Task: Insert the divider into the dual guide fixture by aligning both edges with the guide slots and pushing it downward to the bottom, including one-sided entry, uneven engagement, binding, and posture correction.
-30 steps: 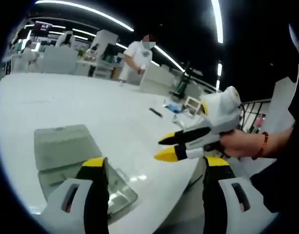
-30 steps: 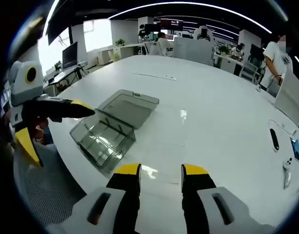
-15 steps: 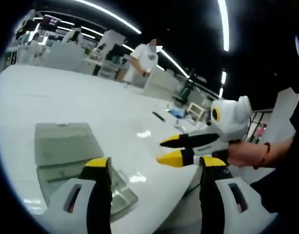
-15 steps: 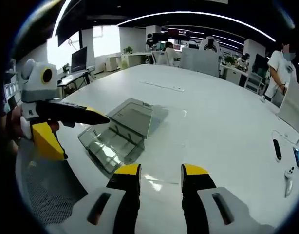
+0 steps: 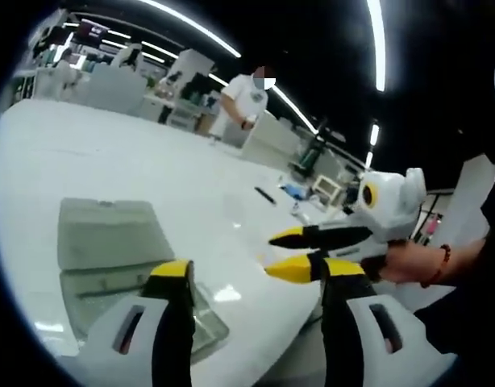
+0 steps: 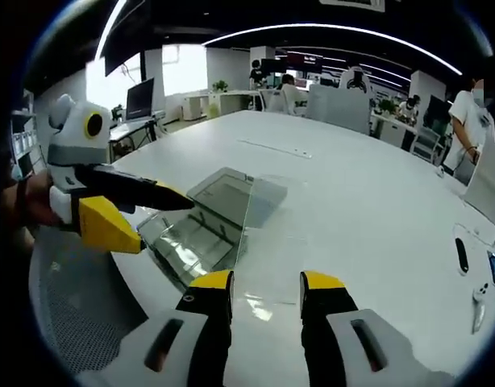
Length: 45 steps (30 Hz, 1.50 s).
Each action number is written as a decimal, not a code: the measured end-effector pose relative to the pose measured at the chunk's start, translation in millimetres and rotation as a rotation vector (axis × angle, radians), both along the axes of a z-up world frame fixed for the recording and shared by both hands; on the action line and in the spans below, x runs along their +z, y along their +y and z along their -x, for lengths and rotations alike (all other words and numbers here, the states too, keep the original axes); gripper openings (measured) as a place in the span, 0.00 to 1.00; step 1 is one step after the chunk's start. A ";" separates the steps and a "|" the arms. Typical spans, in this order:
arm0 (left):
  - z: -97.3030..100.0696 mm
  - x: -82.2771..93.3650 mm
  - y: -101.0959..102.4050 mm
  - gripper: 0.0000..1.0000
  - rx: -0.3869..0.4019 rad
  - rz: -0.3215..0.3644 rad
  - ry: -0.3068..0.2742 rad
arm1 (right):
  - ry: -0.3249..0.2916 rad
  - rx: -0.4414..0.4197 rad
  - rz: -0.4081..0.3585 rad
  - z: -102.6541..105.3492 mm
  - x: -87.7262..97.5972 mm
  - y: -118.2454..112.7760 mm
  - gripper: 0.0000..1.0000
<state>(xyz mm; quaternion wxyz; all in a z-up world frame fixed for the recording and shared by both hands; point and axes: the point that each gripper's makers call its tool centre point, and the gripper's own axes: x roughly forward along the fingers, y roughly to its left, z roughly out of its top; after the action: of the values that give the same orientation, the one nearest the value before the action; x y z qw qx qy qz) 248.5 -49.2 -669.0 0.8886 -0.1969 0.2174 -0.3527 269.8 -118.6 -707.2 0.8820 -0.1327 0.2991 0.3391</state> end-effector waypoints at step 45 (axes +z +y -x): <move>-17.0 12.8 9.9 0.18 0.132 0.193 0.055 | -0.038 0.118 -0.058 25.3 18.5 36.8 0.29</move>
<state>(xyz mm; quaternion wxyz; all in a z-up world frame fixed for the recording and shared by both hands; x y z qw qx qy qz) 265.6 -39.3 -656.2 0.8805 -0.3050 0.1935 -0.3071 244.4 -81.8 -688.7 0.8694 -0.1310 0.2640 0.3965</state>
